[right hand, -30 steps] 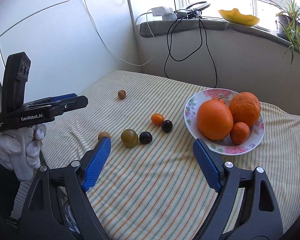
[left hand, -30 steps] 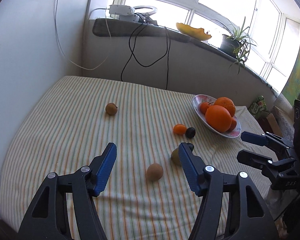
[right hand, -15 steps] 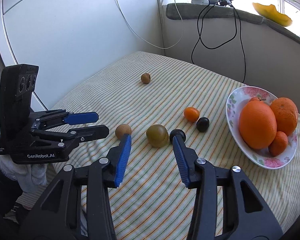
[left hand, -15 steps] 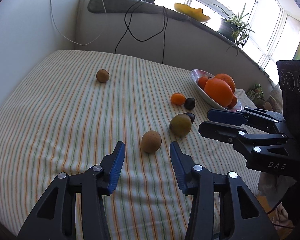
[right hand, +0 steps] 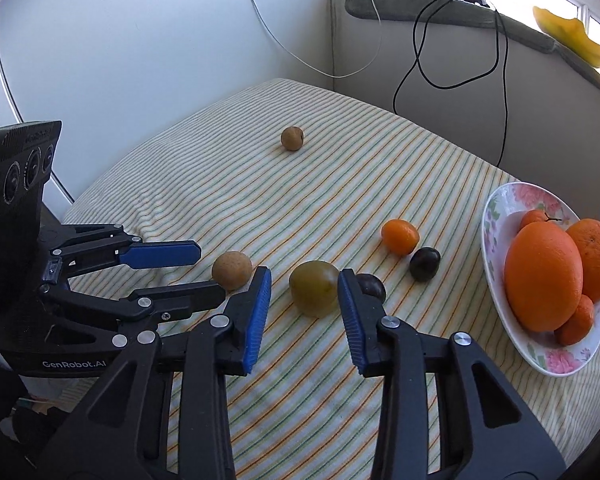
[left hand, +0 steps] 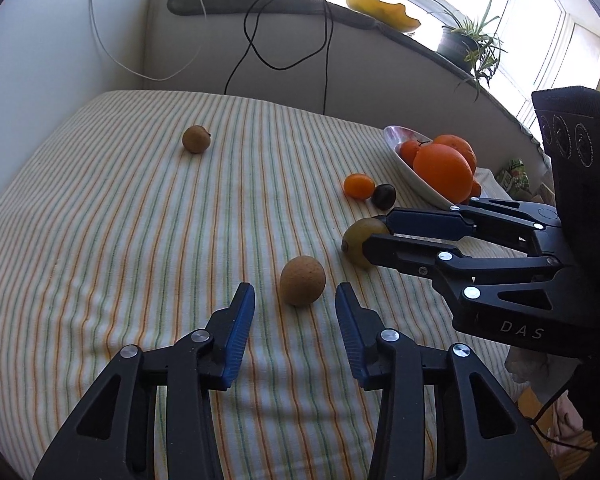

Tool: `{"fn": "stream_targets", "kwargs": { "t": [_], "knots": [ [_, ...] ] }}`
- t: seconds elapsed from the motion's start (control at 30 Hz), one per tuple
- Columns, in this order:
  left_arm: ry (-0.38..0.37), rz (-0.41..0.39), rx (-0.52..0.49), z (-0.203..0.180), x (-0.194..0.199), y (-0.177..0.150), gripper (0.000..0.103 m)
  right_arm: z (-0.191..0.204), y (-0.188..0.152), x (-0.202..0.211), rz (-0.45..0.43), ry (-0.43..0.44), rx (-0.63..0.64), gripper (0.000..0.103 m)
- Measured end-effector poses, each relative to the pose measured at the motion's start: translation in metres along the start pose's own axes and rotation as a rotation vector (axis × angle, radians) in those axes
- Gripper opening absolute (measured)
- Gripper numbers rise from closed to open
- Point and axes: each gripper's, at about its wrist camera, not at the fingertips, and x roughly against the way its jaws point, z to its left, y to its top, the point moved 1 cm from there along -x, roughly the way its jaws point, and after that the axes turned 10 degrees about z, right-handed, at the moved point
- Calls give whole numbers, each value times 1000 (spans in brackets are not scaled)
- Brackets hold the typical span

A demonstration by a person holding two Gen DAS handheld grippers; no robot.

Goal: Organize fruits
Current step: 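Close the left gripper on the brown fruit while the right grasps the dark green fruit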

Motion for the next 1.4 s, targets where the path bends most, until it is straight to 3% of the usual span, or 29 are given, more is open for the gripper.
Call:
{"fn": "stream_targets", "kwargs": {
  "t": [0.3, 0.4, 0.57, 1.4],
  "knots": [
    [4, 7, -8, 1, -8, 4, 34, 2, -1, -9, 33, -50, 37, 35],
    [6, 6, -12, 2, -8, 4, 33, 0, -1, -11, 38, -68, 36, 29],
    [-3, 4, -22, -1, -8, 3, 23, -2, 0, -11, 41, -62, 24, 27],
    [-28, -42, -18, -4, 14, 6, 23, -13, -8, 17, -43, -15, -45, 25]
  ]
}}
